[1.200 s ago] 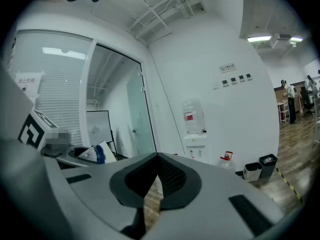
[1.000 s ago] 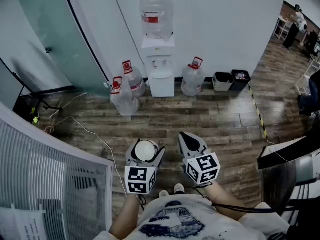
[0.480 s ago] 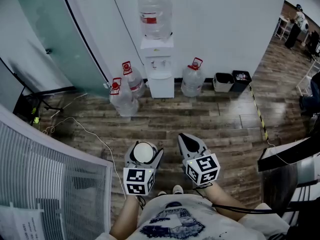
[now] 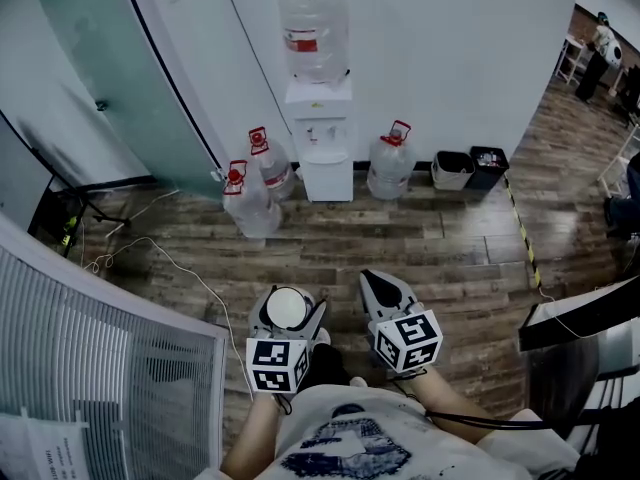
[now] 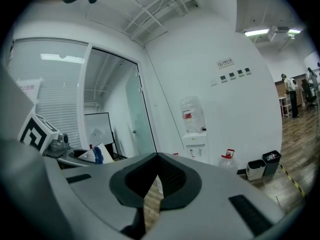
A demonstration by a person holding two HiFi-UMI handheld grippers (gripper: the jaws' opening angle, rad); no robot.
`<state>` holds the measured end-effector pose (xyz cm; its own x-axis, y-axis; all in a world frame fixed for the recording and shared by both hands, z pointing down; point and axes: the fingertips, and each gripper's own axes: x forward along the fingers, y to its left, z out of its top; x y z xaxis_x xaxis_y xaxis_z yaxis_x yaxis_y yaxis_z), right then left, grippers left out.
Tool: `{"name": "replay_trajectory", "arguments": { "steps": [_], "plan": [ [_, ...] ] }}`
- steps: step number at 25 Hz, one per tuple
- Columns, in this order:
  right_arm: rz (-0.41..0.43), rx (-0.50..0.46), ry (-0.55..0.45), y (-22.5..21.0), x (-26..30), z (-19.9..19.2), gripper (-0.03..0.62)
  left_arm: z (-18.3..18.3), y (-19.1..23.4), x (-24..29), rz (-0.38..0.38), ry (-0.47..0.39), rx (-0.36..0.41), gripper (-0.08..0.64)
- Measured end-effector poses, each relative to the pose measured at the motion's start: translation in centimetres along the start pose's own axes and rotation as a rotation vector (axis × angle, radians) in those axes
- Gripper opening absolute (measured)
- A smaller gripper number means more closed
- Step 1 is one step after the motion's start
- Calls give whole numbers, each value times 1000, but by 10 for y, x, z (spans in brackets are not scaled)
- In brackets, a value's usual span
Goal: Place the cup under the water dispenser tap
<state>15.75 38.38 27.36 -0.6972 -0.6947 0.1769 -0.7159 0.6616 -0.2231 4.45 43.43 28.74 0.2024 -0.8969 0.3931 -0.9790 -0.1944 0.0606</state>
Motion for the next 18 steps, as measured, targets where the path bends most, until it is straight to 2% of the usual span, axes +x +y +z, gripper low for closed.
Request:
{"name": "replay_trajectory", "arguments": {
  "steps": [9,18],
  "plan": [
    [-24,-1,7,-30,55,10,18,24,28,57,-30,-10,12,459],
    [-55,-5,27,-56,151,30,18,61,93,134,-67,-8,18,459]
  ]
}}
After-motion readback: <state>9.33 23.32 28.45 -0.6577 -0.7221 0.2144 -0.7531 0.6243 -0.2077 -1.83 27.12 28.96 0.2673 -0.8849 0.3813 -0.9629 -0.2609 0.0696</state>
